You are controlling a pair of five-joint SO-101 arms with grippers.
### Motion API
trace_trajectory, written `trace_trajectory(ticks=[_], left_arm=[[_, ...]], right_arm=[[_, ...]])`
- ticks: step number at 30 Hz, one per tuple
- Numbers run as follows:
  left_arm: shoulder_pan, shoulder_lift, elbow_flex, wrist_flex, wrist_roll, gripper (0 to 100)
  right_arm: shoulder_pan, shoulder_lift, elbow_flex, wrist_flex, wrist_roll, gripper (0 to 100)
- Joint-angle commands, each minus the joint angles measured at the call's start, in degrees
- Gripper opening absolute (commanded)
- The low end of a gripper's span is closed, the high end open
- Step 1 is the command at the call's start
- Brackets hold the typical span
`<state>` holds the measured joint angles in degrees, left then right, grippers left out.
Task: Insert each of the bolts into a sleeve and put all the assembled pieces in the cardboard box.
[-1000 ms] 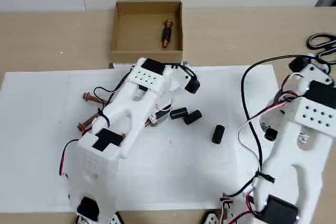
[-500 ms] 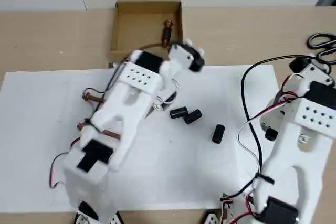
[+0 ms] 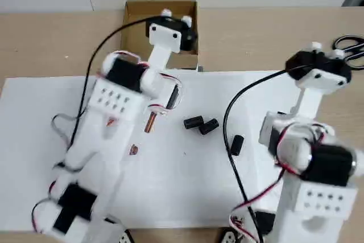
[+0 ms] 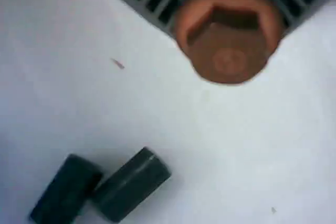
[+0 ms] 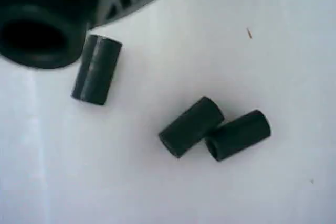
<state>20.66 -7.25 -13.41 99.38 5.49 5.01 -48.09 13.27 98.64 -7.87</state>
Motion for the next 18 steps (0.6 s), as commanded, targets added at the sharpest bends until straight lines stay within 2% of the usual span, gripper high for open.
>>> trace_trajectory(ticks=[1, 5, 11, 14, 18], left_arm=[[-0.7, -13.3, -0.8, -0.2, -1.3, 1], [-3.5, -22.3, 0.1, -0.3, -1.0, 1], [-13.5, -32.5, 11.4, -0.9, -0.9, 1], [-17.1, -39.2, 18.2, -4.1, -0.8, 1], [-18.9, -50.7, 31.9, -13.0, -0.8, 1]], right_arm=[[-0.6, -3.0, 0.5, 0.5, 2.8, 0.2], [-0.4, -8.7, 5.0, 0.5, 5.8, 0.2], [-0.5, -20.4, 16.7, -3.6, 8.7, 0.2], [-0.7, -25.3, 23.4, -7.4, 9.3, 0.2], [-5.4, -31.5, 32.3, -12.7, 9.0, 0.2]])
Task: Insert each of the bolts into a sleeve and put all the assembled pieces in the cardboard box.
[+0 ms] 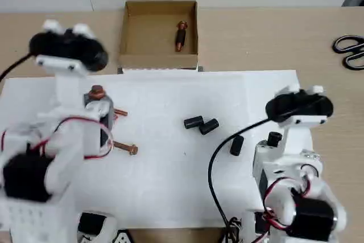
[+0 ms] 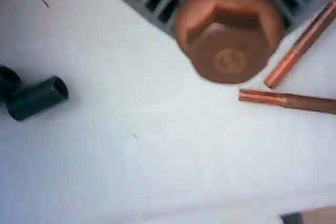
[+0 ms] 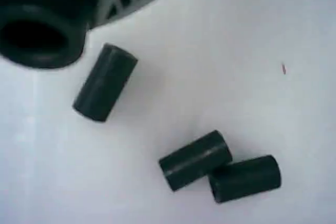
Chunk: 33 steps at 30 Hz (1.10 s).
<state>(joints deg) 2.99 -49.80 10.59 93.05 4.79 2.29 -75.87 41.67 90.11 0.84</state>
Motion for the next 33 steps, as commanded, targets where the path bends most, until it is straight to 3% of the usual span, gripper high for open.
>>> trace_trajectory(ticks=[1, 8, 12, 19, 25, 33], left_arm=[[-1.1, -11.9, 12.1, -9.2, -0.1, 1], [-0.7, -42.3, 42.9, -30.7, -0.1, 1], [-0.6, -55.8, 54.5, -34.3, 0.1, 1], [0.0, -52.8, 53.3, -35.8, 19.8, 1], [1.0, -52.9, 55.7, -37.9, 26.4, 1], [10.8, -52.9, 64.9, -47.4, 28.5, 1]], right_arm=[[-4.5, -5.4, 6.1, -5.8, 0.3, 0.2], [-15.0, -18.2, 21.1, -17.4, -2.2, 0.2], [-20.1, -25.2, 27.7, -20.6, -2.1, 0.2], [-28.2, -27.8, 32.8, -25.1, -2.0, 0.2], [-33.3, -27.8, 37.2, -34.0, -1.8, 0.2], [-39.5, -27.8, 43.6, -43.7, -1.6, 0.2]])
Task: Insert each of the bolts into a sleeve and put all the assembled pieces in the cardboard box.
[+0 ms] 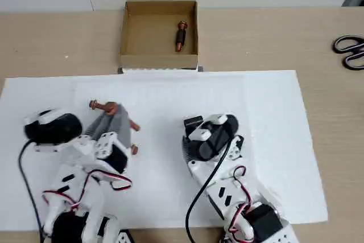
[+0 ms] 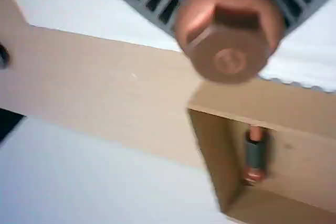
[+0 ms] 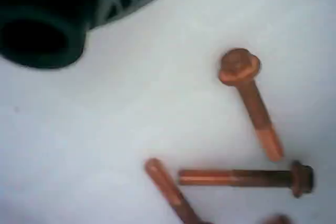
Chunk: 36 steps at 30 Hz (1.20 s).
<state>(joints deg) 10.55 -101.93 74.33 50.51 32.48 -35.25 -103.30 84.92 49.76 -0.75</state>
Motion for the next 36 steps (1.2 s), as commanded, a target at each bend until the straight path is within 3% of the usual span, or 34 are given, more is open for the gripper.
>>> trace_trajectory(ticks=[1, 7, 15, 21, 36], left_arm=[[4.9, -0.8, 2.3, -6.4, 0.9, 1], [11.9, -0.8, 4.7, -10.6, 2.0, 1], [14.2, -0.8, 4.2, -10.3, 1.9, 1], [16.9, -0.5, 1.7, -5.7, 1.8, 1], [16.7, -0.7, 1.9, -4.1, 1.8, 1]], right_arm=[[-2.9, -0.4, 1.0, -3.8, 0.0, 0.2], [-7.6, -0.4, 3.3, -5.7, 0.0, 0.2], [-7.9, -0.3, 5.4, -5.3, 0.0, 0.2], [-7.9, -0.3, 5.7, -5.8, 2.2, 0.2], [-7.9, -0.3, 4.0, -5.6, 3.3, 0.2]])
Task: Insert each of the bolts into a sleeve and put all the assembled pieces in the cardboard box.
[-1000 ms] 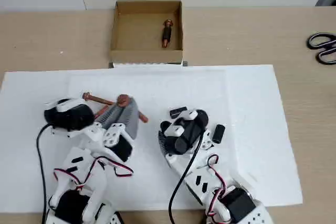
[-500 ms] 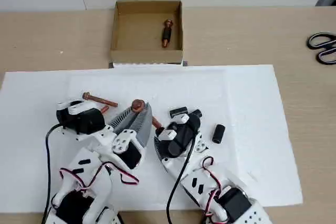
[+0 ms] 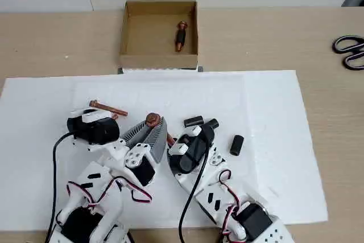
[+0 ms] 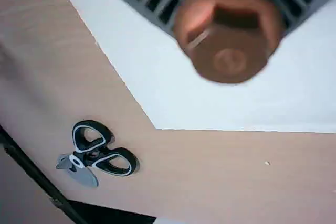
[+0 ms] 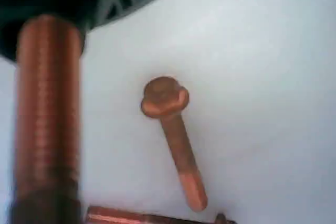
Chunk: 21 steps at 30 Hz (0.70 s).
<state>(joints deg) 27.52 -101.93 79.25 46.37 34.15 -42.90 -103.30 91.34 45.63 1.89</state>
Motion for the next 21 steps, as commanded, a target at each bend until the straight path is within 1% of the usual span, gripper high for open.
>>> trace_trajectory(ticks=[1, 3, 7, 21], left_arm=[[-0.3, -0.7, -3.0, 0.0, 0.0, 1], [-0.4, -0.7, -2.9, -1.1, 0.0, 1], [-3.6, -0.4, -2.9, -4.2, 0.0, 1], [-3.4, -0.5, -0.3, -4.1, -0.5, 1]], right_arm=[[-0.2, -0.3, -2.4, -1.3, 0.6, 0.2], [-0.2, -0.3, -3.4, -1.1, 0.6, 0.2], [-0.2, -0.3, -4.1, -1.1, 0.6, 0.2], [-0.3, -0.3, -4.2, -1.5, 0.6, 0.2]])
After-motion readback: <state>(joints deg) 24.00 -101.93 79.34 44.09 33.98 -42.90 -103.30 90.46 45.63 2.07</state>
